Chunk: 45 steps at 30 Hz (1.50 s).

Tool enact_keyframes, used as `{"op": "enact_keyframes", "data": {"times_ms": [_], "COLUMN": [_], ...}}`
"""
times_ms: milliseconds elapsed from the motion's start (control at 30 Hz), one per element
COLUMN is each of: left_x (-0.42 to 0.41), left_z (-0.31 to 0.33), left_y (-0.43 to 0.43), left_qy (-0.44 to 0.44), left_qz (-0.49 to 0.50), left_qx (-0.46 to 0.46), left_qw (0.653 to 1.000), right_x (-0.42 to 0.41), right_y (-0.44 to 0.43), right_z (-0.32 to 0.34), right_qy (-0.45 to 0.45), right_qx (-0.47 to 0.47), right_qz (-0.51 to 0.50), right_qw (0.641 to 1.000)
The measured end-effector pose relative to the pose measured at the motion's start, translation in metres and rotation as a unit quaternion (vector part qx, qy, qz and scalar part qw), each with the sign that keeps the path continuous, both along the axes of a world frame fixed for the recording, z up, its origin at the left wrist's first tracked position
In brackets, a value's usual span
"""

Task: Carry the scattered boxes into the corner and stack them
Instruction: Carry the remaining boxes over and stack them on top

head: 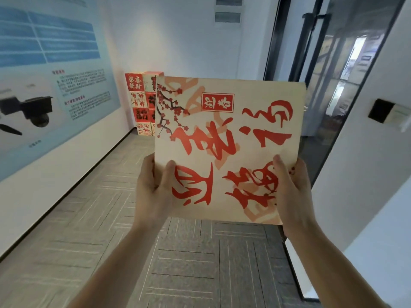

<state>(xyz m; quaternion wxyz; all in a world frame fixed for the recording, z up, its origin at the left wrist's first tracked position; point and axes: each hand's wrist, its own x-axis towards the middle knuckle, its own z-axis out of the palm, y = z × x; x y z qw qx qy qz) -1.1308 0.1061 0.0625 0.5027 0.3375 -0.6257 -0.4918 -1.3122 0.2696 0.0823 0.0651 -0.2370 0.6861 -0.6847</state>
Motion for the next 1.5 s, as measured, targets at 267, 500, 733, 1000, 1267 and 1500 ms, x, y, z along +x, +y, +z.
{"op": "enact_keyframes", "data": {"times_ms": [267,500,733,1000,1267,1500], "left_x": [-0.04,-0.136,-0.236,-0.325,-0.416,-0.495], "left_z": [-0.004,-0.02,-0.003,-0.004,-0.022,-0.003], "left_y": [-0.139,-0.275,-0.407,-0.552,-0.749,-0.902], "left_qy": [0.011,-0.006,-0.018,-0.011,0.004,0.021], "left_qz": [0.024,0.058,0.09,0.085,0.058,0.029], "left_qx": [0.015,0.031,0.033,0.024,0.034,0.038], "left_qw": [1.0,0.998,0.995,0.996,0.998,0.999], "right_x": [-0.047,-0.147,-0.251,-0.343,-0.426,-0.506], "right_y": [-0.156,-0.305,-0.448,-0.598,-0.783,-0.937], "right_z": [-0.001,-0.017,0.005,0.008,-0.002,0.017], "right_qy": [-0.007,-0.008,-0.02,0.001,-0.002,-0.002], "right_qx": [0.004,-0.009,-0.001,0.005,0.03,0.022], "right_qz": [0.029,0.06,0.086,0.08,0.065,0.051], "right_qw": [1.0,0.998,0.996,0.997,0.997,0.998]}}
